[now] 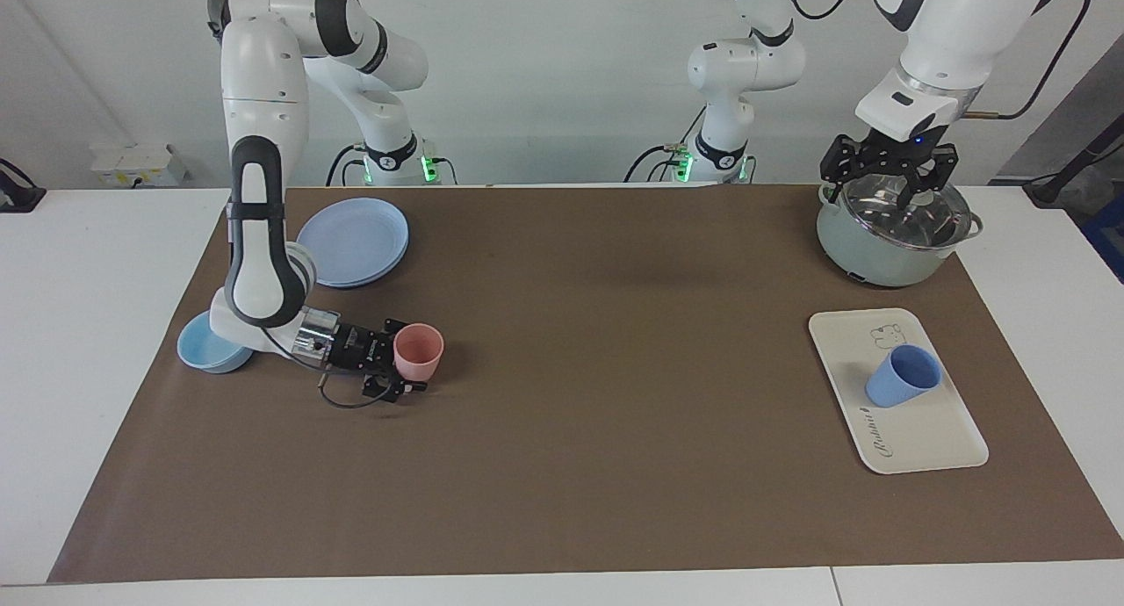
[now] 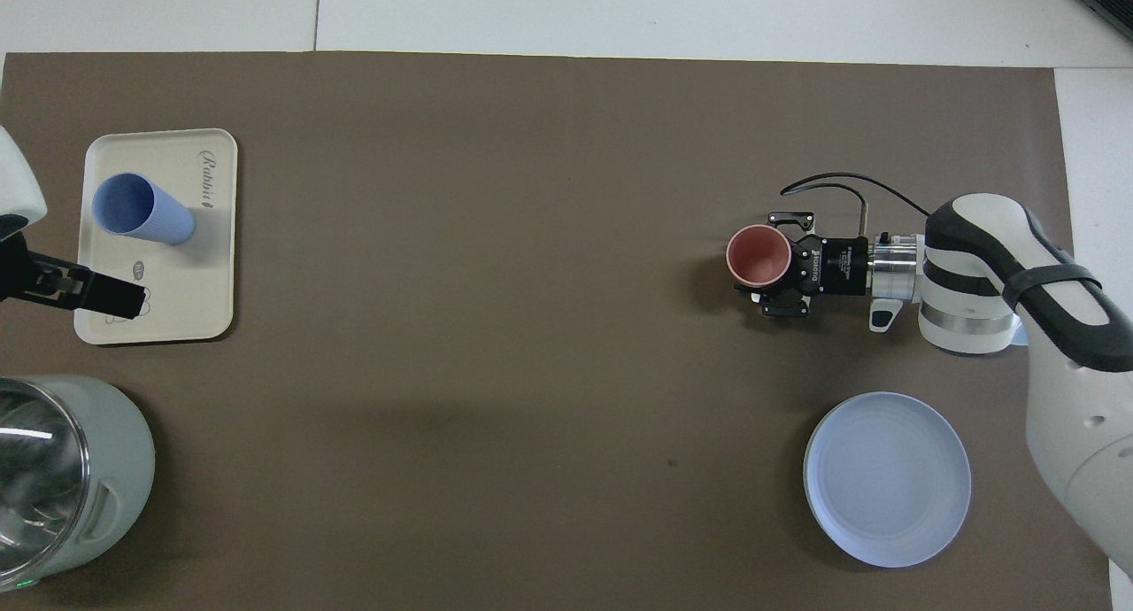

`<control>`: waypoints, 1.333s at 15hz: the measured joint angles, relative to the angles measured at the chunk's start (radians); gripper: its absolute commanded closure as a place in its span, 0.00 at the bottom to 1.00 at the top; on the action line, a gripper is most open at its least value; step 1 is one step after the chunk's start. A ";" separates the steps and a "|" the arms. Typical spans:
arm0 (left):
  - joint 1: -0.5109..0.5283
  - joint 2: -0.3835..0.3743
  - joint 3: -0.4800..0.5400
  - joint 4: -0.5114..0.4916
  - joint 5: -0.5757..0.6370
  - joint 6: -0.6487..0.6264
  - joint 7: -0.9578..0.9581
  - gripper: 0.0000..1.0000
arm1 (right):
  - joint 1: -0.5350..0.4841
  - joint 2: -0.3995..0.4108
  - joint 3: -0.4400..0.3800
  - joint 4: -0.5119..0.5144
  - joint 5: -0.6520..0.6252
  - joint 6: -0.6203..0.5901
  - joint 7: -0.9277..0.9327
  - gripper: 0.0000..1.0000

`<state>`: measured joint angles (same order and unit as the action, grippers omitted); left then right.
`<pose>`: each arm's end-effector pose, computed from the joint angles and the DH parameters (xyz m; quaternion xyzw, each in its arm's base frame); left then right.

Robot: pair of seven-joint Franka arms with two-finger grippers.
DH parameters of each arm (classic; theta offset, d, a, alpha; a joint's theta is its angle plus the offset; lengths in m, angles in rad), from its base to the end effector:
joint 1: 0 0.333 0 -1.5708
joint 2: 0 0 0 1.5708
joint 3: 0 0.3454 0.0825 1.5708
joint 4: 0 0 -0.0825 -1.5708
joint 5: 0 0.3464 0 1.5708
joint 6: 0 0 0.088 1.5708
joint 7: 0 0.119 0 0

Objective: Place cup on tray
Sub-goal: 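Lower the pink cup onto the table with the right gripper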

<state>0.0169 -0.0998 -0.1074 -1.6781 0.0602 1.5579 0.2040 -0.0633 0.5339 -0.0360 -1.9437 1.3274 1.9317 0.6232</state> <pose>0.4788 -0.0393 0.6440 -0.9886 0.1462 0.0125 0.0348 0.5913 0.0209 0.2553 -0.5858 0.6113 0.3296 0.4178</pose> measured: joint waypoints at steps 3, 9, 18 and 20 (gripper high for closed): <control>0.010 -0.005 0.017 0.000 -0.051 -0.006 -0.022 0.00 | 0.002 -0.011 0.000 0.000 -0.038 0.014 0.000 1.00; 0.030 -0.005 0.020 -0.007 -0.070 0.021 -0.049 0.00 | 0.002 -0.024 -0.001 0.000 -0.082 0.037 0.000 0.65; 0.027 -0.005 0.014 -0.023 -0.073 0.041 -0.050 0.00 | -0.008 -0.028 -0.003 -0.001 -0.109 0.057 0.000 0.09; 0.027 -0.006 0.014 -0.029 -0.073 0.046 -0.050 0.00 | -0.009 -0.029 -0.007 -0.001 -0.133 0.069 0.000 0.09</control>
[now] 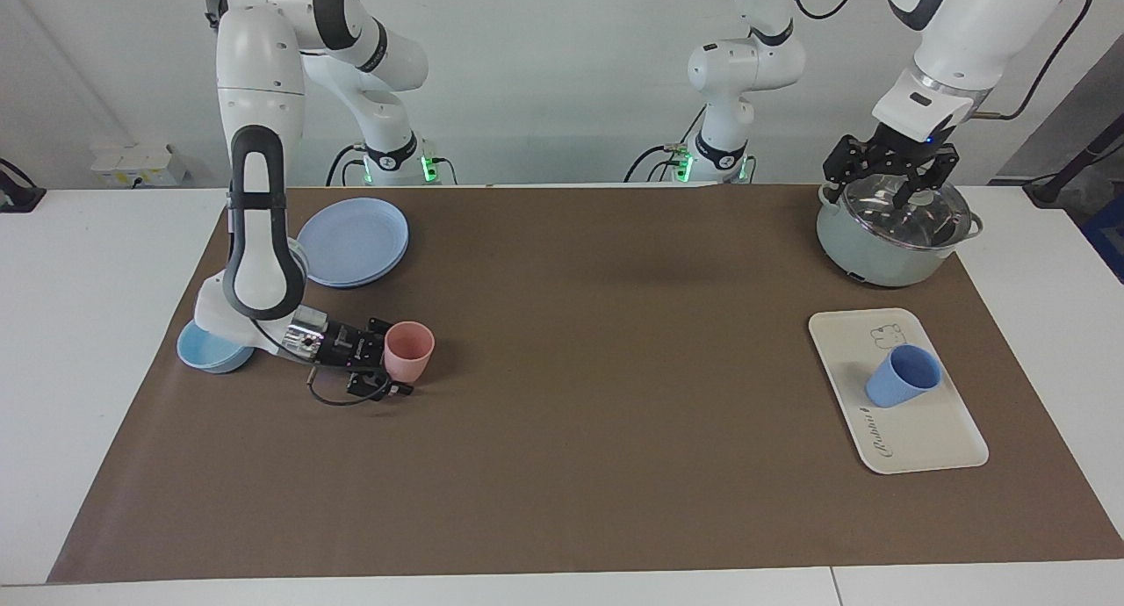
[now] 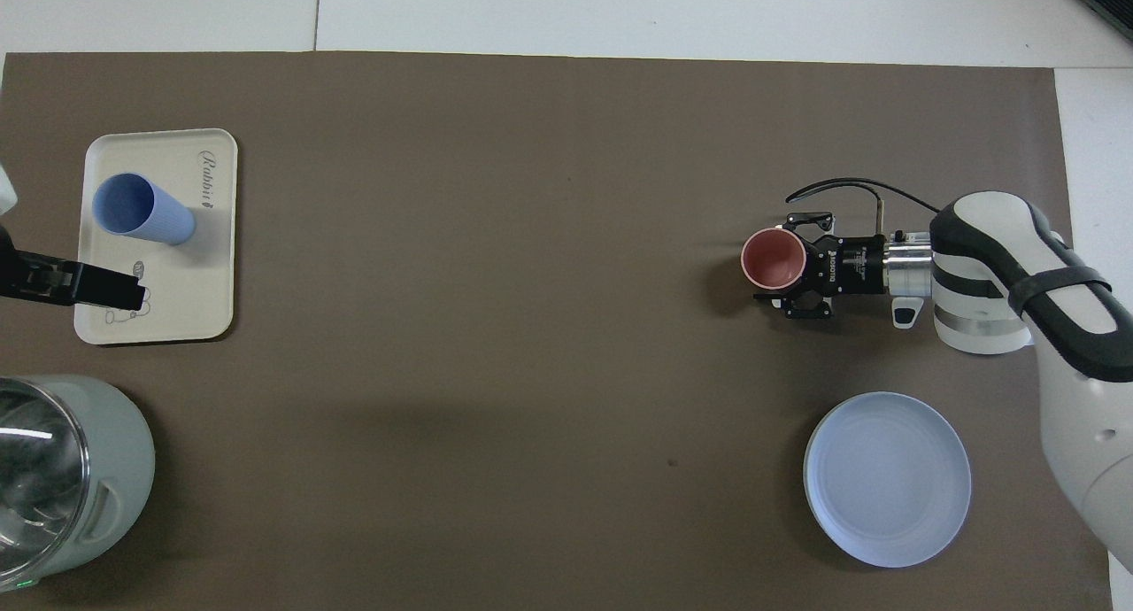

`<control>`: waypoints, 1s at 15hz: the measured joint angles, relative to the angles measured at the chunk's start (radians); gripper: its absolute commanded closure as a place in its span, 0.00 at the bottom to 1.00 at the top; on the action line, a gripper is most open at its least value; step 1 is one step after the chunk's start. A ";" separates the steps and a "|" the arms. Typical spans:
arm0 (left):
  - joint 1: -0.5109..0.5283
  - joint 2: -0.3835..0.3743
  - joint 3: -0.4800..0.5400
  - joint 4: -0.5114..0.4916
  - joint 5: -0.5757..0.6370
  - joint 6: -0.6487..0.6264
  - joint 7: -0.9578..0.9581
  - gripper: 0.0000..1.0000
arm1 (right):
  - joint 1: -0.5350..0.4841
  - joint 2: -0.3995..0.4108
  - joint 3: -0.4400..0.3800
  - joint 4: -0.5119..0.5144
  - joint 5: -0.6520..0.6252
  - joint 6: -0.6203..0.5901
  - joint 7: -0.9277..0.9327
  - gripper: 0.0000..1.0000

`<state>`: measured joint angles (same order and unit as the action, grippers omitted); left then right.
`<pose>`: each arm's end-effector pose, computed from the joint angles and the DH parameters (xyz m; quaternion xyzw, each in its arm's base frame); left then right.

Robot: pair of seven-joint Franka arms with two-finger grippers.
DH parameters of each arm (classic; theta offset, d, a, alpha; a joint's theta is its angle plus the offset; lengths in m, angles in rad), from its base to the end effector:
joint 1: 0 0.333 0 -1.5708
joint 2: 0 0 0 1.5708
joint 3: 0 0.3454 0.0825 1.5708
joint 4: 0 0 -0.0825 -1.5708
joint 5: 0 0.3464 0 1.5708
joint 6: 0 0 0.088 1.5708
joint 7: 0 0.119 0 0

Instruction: Place cup on tray

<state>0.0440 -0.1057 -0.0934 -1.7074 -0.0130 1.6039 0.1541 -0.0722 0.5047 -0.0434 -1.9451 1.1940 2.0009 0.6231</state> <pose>0.4820 -0.0281 0.6379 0.9949 -0.1011 0.0010 0.0015 0.5898 0.0002 0.2636 -0.6337 0.6119 0.2854 0.3775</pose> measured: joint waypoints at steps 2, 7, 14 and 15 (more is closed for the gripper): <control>0.000 0.000 -0.001 -0.005 0.000 0.008 0.000 0.00 | 0.000 -0.002 -0.003 0.000 -0.007 0.001 0.000 0.09; 0.000 -0.003 -0.002 -0.012 0.000 0.013 0.000 0.00 | -0.002 -0.008 -0.010 0.001 -0.032 0.006 -0.001 0.01; 0.000 -0.013 -0.002 -0.010 0.000 0.014 0.000 0.00 | -0.017 -0.093 -0.026 0.011 -0.289 0.024 -0.002 0.01; 0.000 -0.013 -0.002 -0.010 0.000 0.014 0.000 0.00 | -0.019 -0.114 -0.029 0.018 -0.363 0.025 -0.004 0.01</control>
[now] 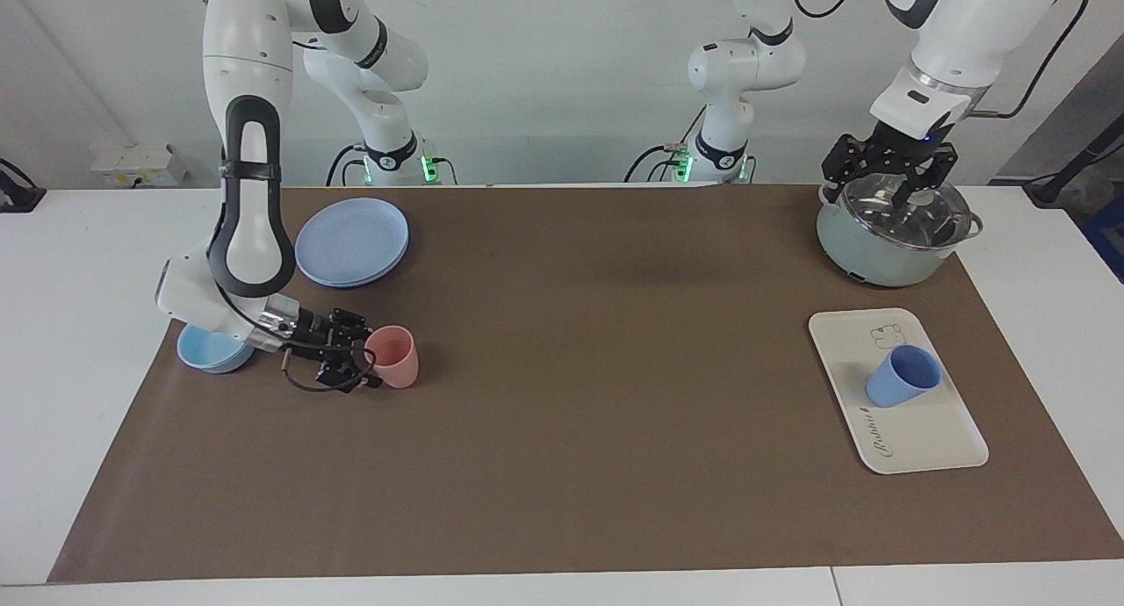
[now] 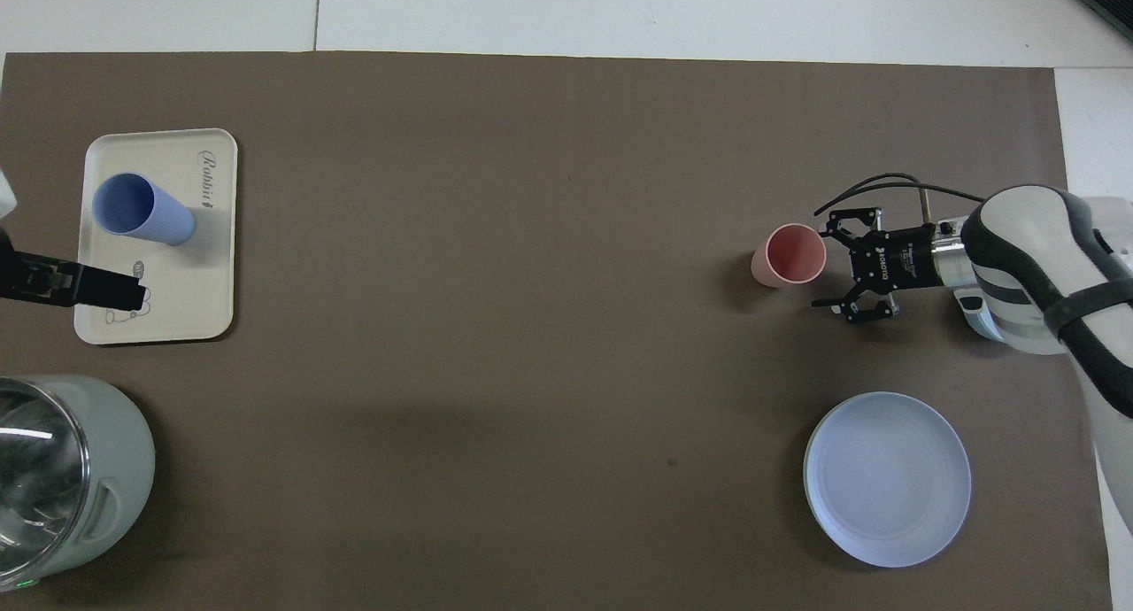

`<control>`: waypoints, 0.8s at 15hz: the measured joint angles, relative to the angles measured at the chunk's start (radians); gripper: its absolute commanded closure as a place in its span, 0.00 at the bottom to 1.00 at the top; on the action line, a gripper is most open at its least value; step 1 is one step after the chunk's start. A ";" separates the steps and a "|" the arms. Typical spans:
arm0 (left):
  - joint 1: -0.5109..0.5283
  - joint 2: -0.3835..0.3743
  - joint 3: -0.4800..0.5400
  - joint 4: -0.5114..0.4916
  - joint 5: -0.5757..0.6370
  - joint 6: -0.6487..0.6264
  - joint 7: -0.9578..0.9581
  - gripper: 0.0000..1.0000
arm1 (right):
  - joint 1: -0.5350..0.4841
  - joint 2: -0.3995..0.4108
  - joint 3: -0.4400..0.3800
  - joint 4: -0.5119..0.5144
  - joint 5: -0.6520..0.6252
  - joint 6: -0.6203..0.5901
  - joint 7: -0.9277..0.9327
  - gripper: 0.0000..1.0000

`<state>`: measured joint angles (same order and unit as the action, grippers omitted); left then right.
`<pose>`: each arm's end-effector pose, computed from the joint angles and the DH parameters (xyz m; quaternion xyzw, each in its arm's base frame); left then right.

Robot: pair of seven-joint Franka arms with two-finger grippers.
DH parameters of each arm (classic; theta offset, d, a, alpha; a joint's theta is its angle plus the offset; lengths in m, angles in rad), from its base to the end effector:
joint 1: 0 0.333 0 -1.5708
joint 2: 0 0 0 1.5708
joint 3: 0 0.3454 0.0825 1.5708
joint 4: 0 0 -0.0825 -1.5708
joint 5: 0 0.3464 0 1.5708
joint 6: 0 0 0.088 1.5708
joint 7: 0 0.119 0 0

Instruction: Place cup on tray

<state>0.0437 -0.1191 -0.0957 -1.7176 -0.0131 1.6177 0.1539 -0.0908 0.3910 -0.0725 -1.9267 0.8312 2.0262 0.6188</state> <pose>0.4790 -0.0296 0.6411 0.9947 -0.1022 0.0094 0.0004 0.5840 -0.0422 0.3223 -0.7549 0.5573 0.1991 0.2825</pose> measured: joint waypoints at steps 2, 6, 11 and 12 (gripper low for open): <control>0.000 0.000 0.000 -0.002 0.000 0.000 0.000 0.00 | -0.002 -0.054 -0.001 0.020 -0.183 0.002 -0.015 0.01; 0.001 0.000 0.004 0.008 0.000 -0.007 -0.001 0.00 | 0.008 -0.185 0.009 0.039 -0.523 -0.001 -0.165 0.01; 0.001 0.037 0.003 0.092 0.000 -0.053 -0.001 0.00 | 0.041 -0.305 0.019 0.042 -0.678 -0.062 -0.338 0.01; 0.001 0.043 0.003 0.090 0.000 -0.053 -0.001 0.00 | 0.053 -0.333 0.020 0.042 -0.704 -0.085 -0.376 0.01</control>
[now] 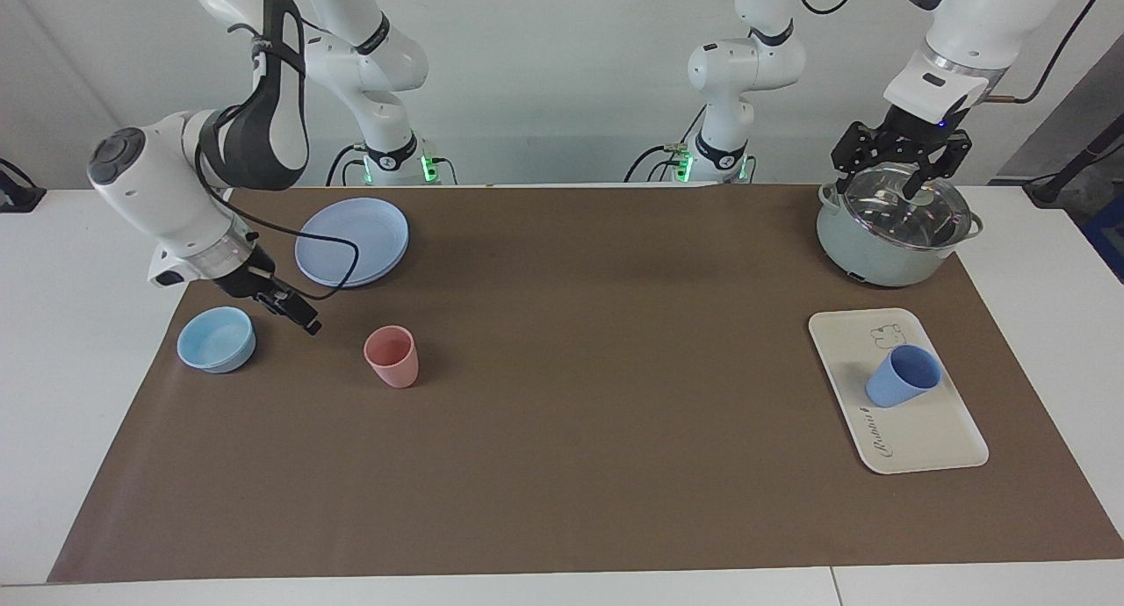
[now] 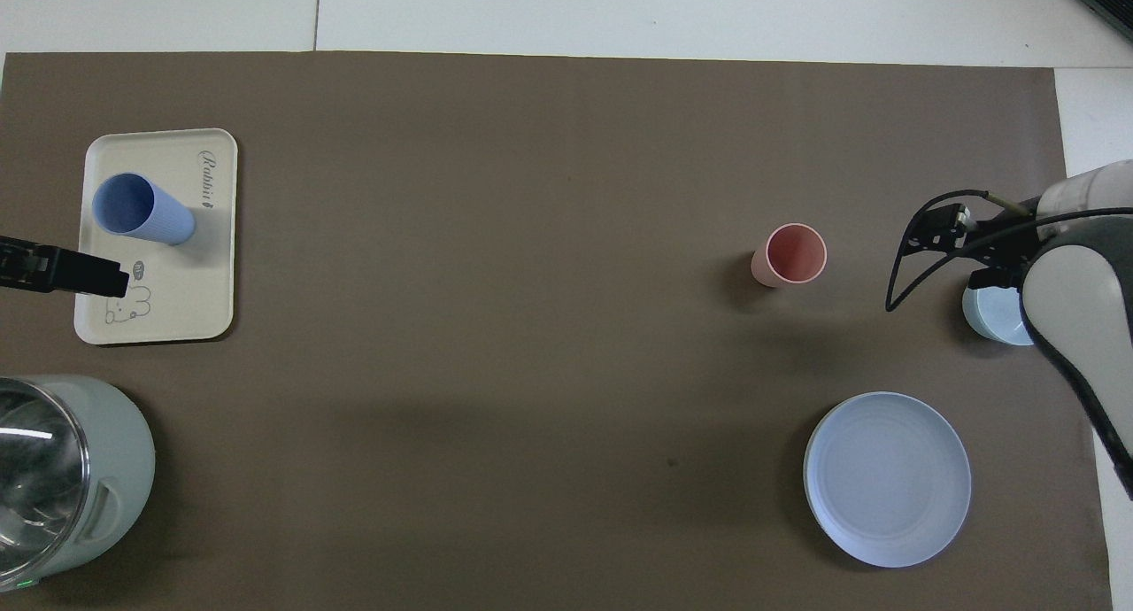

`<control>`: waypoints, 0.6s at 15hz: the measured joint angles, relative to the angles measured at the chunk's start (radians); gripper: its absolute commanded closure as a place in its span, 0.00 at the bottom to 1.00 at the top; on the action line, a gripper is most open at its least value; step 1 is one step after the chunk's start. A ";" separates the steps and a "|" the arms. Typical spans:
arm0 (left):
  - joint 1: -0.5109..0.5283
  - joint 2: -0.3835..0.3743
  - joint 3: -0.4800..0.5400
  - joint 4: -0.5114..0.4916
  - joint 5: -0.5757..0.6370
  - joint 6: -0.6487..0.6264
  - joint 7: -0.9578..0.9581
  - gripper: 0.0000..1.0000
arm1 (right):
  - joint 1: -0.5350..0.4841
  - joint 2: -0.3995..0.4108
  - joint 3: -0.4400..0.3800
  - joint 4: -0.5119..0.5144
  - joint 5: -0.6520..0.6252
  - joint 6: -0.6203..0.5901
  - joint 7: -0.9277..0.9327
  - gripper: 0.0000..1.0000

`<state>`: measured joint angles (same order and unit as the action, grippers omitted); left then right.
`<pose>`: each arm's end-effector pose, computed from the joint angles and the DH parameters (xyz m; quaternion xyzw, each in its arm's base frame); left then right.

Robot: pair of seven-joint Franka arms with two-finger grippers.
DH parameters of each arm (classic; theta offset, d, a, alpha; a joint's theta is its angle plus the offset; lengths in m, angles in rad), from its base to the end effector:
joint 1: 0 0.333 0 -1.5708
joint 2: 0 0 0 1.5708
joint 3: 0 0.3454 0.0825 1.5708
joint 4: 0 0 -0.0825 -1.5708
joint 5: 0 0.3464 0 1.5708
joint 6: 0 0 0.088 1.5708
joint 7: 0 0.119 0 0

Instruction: Place cup on tray

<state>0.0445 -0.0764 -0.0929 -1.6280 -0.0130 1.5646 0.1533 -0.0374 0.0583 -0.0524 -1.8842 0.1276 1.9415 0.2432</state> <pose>0.4895 -0.0274 0.6548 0.9949 -0.1006 0.0065 0.0026 0.5421 -0.0381 0.5056 -0.9804 0.1882 0.0049 0.0577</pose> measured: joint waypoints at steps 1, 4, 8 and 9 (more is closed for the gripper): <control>0.000 0.004 0.000 -0.001 0.000 -0.001 0.000 0.00 | 0.011 -0.026 0.000 0.002 -0.018 -0.020 -0.030 0.01; 0.002 0.007 0.005 -0.001 0.000 -0.002 0.000 0.00 | 0.022 -0.073 0.002 0.055 -0.063 -0.115 -0.085 0.01; 0.006 0.007 0.009 -0.001 0.000 -0.003 0.000 0.00 | 0.022 -0.076 0.002 0.179 -0.142 -0.247 -0.151 0.01; 0.006 0.007 0.009 -0.001 0.000 -0.004 0.000 0.00 | 0.026 -0.073 0.003 0.216 -0.152 -0.288 -0.155 0.00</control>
<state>0.0509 -0.0694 -0.0842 -1.6292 -0.0130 1.5609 0.1531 -0.0115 -0.0142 -0.0497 -1.6682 -0.0241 1.6539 0.0885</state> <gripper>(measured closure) 0.000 0.004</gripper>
